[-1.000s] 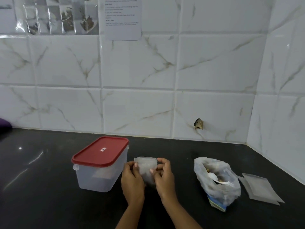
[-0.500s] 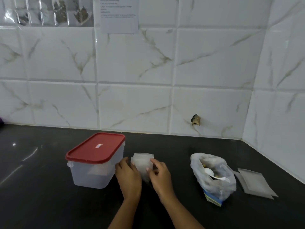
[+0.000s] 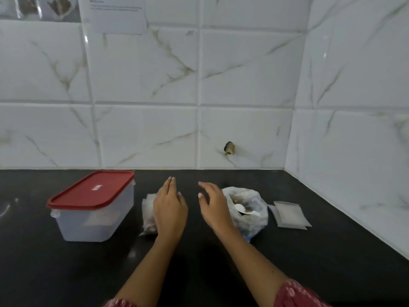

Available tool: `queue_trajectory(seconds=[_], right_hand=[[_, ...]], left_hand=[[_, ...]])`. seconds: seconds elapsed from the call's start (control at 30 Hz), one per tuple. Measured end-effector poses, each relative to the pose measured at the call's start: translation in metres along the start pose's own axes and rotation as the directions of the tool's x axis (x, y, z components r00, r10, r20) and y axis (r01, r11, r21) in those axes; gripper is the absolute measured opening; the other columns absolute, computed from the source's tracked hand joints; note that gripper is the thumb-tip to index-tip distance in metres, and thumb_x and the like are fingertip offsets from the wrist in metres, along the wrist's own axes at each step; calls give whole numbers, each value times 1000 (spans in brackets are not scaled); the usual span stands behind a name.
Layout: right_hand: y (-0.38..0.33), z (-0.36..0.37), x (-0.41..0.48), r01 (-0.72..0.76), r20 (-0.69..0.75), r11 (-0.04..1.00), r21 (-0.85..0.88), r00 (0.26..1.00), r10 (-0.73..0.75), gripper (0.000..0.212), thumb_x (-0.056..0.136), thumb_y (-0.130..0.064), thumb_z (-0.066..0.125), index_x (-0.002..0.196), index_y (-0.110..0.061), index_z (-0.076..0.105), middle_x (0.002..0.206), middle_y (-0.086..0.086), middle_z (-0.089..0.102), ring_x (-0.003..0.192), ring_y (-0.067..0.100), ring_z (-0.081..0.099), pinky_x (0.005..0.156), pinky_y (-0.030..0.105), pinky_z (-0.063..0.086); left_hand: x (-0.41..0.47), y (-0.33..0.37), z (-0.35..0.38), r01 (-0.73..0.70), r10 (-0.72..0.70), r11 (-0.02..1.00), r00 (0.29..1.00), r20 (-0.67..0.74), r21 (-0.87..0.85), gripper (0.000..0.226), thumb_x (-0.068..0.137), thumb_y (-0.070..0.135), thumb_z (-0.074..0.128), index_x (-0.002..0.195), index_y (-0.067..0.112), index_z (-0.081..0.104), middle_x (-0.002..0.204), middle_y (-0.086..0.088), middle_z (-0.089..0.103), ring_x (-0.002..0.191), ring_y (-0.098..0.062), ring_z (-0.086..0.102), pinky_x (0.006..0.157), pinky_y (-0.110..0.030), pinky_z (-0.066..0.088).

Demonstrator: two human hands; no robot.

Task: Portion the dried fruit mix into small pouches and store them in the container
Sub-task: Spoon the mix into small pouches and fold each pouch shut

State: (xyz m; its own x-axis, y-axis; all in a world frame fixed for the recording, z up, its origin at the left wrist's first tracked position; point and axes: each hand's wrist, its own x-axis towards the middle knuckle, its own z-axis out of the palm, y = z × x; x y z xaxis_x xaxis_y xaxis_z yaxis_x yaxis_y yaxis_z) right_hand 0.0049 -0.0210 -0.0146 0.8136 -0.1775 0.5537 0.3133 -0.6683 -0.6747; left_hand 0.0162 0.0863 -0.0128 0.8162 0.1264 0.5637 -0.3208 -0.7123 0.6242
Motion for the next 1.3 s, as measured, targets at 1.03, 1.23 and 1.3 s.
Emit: queue_trajectory(seconds=[1.03, 1.23, 1.3], right_hand=[[166, -160, -23, -473, -231, 856, -209, 874, 427, 41, 90, -4, 45, 129, -14, 51, 132, 5, 51, 122, 22, 47, 105, 34, 39], [163, -164, -26, -436, -351, 900, 2, 842, 409, 46, 85, 12, 40, 126, -5, 54, 127, 11, 54, 113, 22, 53, 95, 26, 43], [160, -166, -28, -398, -390, 911, 112, 825, 408, 49, 83, 13, 41, 127, -7, 53, 126, 9, 53, 105, 20, 56, 89, 25, 47]], left_hand=[[-66, 178, 182, -160, 53, 979, 801, 597, 128, 44, 97, 24, 41, 137, 4, 34, 142, -11, 39, 131, -20, 41, 107, -26, 29], [-71, 178, 183, 41, 30, 990, 872, 488, -132, 44, 94, 8, 41, 138, 6, 35, 138, -9, 44, 128, -20, 42, 104, -23, 30], [-71, 182, 178, 138, 14, 949, 881, 473, -285, 42, 93, 4, 39, 135, 7, 37, 134, -10, 48, 122, -21, 46, 100, -25, 34]])
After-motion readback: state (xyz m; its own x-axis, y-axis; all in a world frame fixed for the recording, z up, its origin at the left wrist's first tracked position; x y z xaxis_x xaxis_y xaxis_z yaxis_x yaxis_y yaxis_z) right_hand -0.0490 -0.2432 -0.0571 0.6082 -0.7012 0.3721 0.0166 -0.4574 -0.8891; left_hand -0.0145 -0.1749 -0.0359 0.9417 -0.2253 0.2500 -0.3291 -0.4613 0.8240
